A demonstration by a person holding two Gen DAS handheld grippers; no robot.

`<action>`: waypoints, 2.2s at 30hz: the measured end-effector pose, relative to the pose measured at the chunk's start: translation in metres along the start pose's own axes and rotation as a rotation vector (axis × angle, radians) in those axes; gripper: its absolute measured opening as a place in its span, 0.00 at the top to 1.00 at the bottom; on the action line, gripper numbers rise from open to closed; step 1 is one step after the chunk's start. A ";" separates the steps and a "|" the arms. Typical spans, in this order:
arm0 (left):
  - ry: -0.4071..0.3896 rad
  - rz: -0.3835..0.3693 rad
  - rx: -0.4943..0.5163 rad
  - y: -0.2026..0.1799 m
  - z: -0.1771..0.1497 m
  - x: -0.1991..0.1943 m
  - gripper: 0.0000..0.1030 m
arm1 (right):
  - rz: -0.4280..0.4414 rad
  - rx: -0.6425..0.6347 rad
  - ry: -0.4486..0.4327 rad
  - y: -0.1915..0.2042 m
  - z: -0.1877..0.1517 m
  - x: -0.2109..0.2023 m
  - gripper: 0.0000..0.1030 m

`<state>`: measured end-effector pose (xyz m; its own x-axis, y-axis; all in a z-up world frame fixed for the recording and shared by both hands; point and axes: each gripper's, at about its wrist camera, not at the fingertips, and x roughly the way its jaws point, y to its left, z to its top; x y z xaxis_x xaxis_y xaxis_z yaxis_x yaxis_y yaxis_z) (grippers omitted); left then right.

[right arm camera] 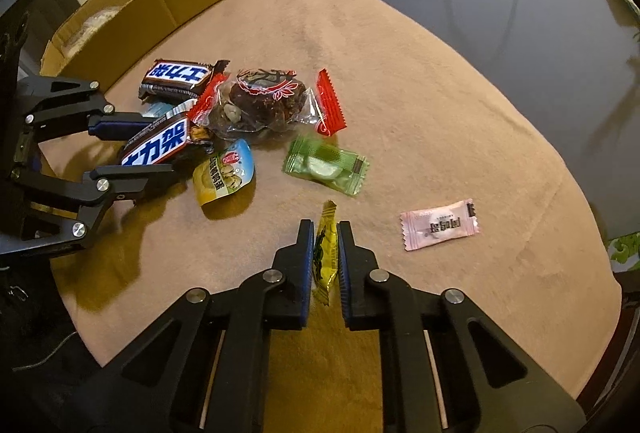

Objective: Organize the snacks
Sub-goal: 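Grasp the chocolate bar with left gripper while right grasps yellow candy, then carry both candies into the cardboard box and open both grippers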

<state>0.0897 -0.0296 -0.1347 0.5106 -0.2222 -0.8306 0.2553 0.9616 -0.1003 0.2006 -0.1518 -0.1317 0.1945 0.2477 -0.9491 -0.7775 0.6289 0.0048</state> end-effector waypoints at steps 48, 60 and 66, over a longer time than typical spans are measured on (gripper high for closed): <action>-0.173 0.137 -0.232 0.161 -0.031 -0.107 0.73 | 0.102 -0.168 -0.154 0.124 0.151 -0.034 0.89; -0.162 0.152 -0.264 0.187 -0.029 -0.102 0.73 | 0.140 -0.222 -0.131 0.150 0.188 -0.009 0.89; -0.161 0.162 -0.273 0.192 -0.029 -0.102 0.73 | 0.141 -0.237 -0.122 0.158 0.198 -0.002 0.89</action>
<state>0.0622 0.1823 -0.0850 0.6552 -0.0653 -0.7527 -0.0572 0.9891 -0.1356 0.1958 0.0928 -0.0670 0.1340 0.4157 -0.8996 -0.9172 0.3957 0.0462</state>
